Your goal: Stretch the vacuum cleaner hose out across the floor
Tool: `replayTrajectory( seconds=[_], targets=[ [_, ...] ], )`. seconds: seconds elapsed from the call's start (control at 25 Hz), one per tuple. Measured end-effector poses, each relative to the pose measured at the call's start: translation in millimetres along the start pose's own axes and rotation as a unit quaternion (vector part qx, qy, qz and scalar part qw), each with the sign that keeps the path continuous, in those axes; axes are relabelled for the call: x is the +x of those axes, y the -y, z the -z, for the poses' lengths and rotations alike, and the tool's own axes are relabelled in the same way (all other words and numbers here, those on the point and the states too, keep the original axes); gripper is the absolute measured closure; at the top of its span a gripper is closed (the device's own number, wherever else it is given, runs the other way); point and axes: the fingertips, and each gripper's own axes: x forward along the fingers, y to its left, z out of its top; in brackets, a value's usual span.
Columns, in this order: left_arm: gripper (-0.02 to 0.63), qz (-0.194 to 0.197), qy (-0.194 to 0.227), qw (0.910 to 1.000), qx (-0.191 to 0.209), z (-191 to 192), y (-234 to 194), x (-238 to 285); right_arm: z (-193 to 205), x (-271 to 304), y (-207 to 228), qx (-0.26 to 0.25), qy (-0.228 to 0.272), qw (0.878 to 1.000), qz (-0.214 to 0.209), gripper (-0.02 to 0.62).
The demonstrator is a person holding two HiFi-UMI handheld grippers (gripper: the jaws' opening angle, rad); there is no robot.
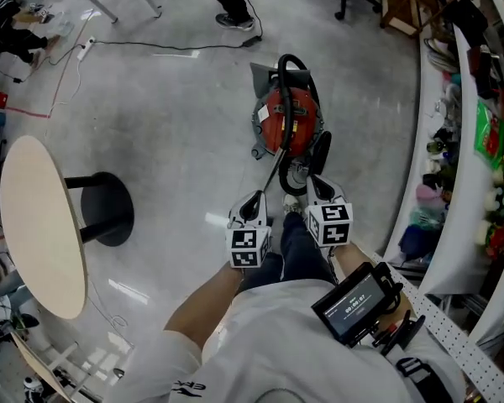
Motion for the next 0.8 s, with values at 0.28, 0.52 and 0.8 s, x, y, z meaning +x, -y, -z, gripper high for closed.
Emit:
replayTrajectory(
  seconds=[0.28, 0.52, 0.8],
  targets=[
    [0.603, -0.010, -0.040, 0.9991, 0.011, 17.5, -17.5, 83.7, -2.3, 73.7, 39.0, 0.010, -0.029, 0.999, -0.010, 0.597],
    [0.603, -0.013, -0.060, 0.9979, 0.023, 35.0, -33.0, 133.9, 7.6, 128.4, 55.8, 0.014, -0.046, 0.999, -0.022, 0.597],
    [0.603, -0.013, -0.081, 0.9960, 0.037, 64.6, -47.7, 176.0, 19.3, 176.5, 71.2, 0.028, -0.054, 0.998, -0.029, 0.597]
  ],
)
